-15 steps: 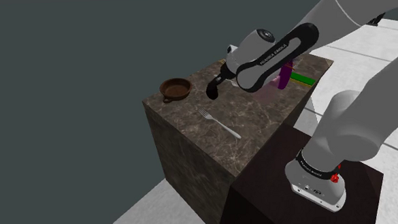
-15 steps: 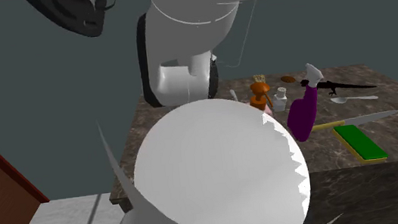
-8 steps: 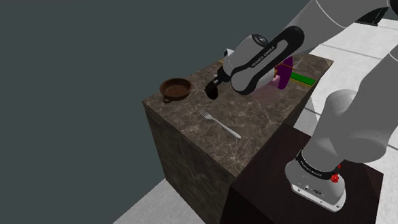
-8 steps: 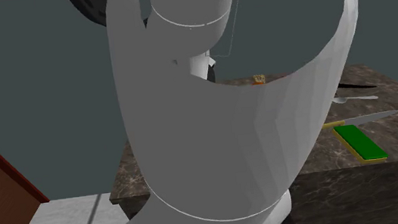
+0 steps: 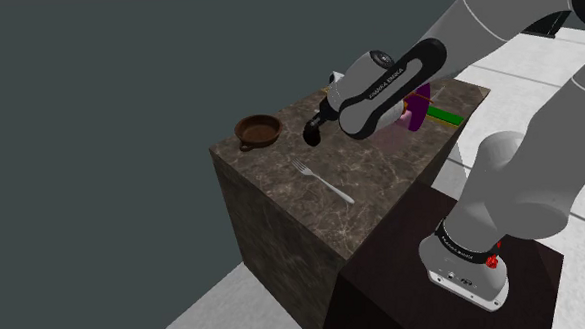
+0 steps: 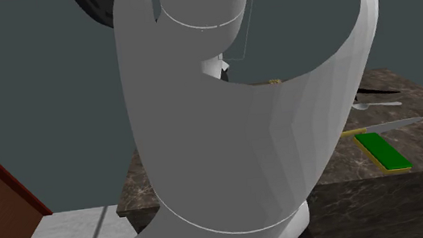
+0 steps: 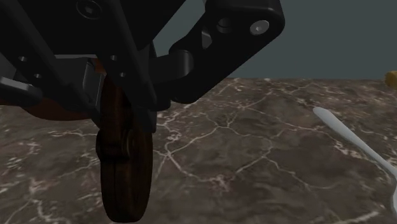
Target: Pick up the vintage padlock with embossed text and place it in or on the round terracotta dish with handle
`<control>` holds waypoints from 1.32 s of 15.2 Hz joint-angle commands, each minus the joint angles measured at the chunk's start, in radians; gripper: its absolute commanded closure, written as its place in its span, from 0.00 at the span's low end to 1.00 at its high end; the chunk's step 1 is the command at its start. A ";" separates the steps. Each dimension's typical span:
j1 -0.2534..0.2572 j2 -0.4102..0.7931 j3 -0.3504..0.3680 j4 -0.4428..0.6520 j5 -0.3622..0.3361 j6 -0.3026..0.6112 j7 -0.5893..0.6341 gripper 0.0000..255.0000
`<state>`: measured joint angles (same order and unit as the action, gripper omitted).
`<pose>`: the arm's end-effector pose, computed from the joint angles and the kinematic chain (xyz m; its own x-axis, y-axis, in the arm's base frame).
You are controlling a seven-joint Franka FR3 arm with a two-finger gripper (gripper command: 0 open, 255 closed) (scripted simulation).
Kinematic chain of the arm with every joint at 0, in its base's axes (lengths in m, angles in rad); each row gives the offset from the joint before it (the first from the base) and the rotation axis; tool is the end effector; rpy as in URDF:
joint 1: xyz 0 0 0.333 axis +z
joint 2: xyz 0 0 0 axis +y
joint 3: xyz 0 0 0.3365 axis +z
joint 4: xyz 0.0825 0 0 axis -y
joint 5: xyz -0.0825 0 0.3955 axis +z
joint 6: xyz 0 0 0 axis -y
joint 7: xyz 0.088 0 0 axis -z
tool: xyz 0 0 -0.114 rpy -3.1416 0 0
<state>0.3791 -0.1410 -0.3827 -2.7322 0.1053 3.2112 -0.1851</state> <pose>0.4490 -0.0103 0.3368 0.8176 0.0498 0.5736 0.0612 -0.9981 -0.0006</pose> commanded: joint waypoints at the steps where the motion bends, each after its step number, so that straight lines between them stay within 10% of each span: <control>1: 0.000 0.000 0.000 0.000 0.000 0.000 0.000 1.00; 6: 0.000 0.000 0.000 0.000 0.000 0.000 0.000 1.00; 11: -0.147 -0.069 0.132 0.012 -0.070 -0.086 0.060 1.00; 20: -0.219 -0.180 0.197 0.053 -0.124 -0.240 0.107 1.00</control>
<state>0.1628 -0.3106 -0.1852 -2.6846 -0.0171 2.9879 -0.0765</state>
